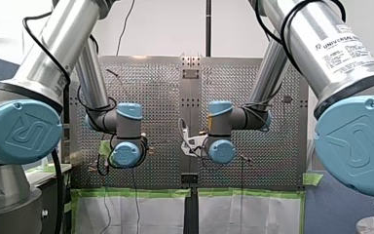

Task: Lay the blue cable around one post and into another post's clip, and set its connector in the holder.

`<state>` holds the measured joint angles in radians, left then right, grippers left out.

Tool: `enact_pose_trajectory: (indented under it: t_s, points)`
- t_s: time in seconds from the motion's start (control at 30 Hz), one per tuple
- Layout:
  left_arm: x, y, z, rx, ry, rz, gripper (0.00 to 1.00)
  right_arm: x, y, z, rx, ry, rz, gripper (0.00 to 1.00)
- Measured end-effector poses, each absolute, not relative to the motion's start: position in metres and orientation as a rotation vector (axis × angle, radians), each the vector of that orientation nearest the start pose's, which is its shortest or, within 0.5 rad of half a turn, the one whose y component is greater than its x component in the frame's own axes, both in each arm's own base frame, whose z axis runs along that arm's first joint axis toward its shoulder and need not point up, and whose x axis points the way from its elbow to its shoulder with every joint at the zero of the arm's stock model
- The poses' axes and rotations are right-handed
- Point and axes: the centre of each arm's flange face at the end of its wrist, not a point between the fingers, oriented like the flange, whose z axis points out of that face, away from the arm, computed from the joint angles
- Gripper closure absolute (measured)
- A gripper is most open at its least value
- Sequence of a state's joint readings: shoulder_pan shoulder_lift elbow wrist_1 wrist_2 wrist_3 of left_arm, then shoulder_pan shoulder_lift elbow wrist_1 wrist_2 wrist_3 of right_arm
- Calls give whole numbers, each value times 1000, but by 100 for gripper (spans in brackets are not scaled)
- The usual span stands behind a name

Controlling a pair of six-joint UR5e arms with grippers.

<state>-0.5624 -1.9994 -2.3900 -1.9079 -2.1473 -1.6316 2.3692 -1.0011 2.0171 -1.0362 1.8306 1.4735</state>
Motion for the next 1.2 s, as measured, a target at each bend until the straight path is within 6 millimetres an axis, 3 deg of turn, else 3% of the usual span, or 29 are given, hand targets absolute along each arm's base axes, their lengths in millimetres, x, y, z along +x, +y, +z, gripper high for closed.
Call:
enact_pose_trajectory:
  t_s: [0.7, 1.2]
  points:
    - [276, -275, 73, -32, 1601, -37, 0, 458, -296, 89, 1596, -809, 1541, 100]
    - [276, -275, 73, -32, 1601, -37, 0, 438, -291, 64, 1701, -846, 1357, 100]
